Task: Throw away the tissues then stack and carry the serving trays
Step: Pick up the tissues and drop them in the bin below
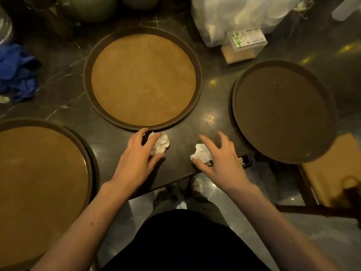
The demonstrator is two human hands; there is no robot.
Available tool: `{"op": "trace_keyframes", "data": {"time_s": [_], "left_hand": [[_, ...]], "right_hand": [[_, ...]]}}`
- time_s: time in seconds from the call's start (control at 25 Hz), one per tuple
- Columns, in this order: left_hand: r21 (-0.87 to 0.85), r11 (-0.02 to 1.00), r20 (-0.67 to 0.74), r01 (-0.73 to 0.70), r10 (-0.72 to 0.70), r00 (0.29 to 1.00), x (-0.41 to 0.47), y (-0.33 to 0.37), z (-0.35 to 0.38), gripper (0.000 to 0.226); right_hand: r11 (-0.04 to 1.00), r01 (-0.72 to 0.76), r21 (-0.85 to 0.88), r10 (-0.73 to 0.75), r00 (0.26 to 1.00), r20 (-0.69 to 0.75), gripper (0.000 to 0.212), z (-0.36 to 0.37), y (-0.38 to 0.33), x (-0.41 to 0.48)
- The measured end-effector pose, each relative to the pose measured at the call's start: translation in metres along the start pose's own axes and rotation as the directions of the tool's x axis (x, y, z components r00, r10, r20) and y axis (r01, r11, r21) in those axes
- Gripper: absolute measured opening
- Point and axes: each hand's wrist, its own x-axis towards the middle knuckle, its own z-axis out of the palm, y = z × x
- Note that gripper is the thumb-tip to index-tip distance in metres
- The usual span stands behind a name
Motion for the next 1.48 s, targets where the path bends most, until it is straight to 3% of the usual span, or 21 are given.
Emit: {"op": "trace_keyframes", "data": {"time_s": [0.16, 0.32, 0.56, 0.8, 1.12, 1.28, 1.48], "left_hand": [[-0.044, 0.997, -0.025, -0.057, 0.056, 0.998, 0.008, -0.006, 0.002, 0.048], [-0.074, 0.992, 0.032, -0.107, 0.109, 0.993, 0.005, -0.005, 0.010, 0.046], [-0.138, 0.980, 0.038, -0.140, 0.147, 0.988, -0.006, 0.004, 0.021, 0.039], [-0.212, 0.950, 0.021, -0.230, 0.240, 0.970, -0.018, 0.034, 0.029, 0.033], [-0.265, 0.907, -0.054, -0.326, 0.324, 0.944, -0.047, 0.127, 0.074, 0.035], [-0.193, 0.917, -0.062, -0.350, 0.344, 0.937, -0.078, 0.198, 0.123, 0.045], [-0.154, 0.929, -0.079, -0.336, 0.328, 0.941, -0.123, 0.290, 0.190, 0.034]], "right_hand": [[0.996, -0.067, 0.065, 0.065, 0.997, 0.033, 0.051, 0.018, 0.001, 0.011], [0.996, -0.032, 0.085, 0.033, 0.999, -0.004, 0.037, 0.030, 0.004, 0.012], [0.988, 0.031, 0.153, -0.002, 0.983, -0.183, 0.029, 0.041, 0.011, -0.005], [0.957, 0.011, 0.291, 0.103, 0.922, -0.373, 0.030, 0.038, 0.029, -0.044], [0.928, -0.005, 0.373, 0.193, 0.862, -0.469, 0.035, 0.017, 0.100, -0.125], [0.929, 0.032, 0.368, 0.179, 0.832, -0.525, 0.042, 0.007, 0.173, -0.180], [0.912, 0.069, 0.405, 0.175, 0.825, -0.537, 0.039, 0.002, 0.273, -0.253]]}}
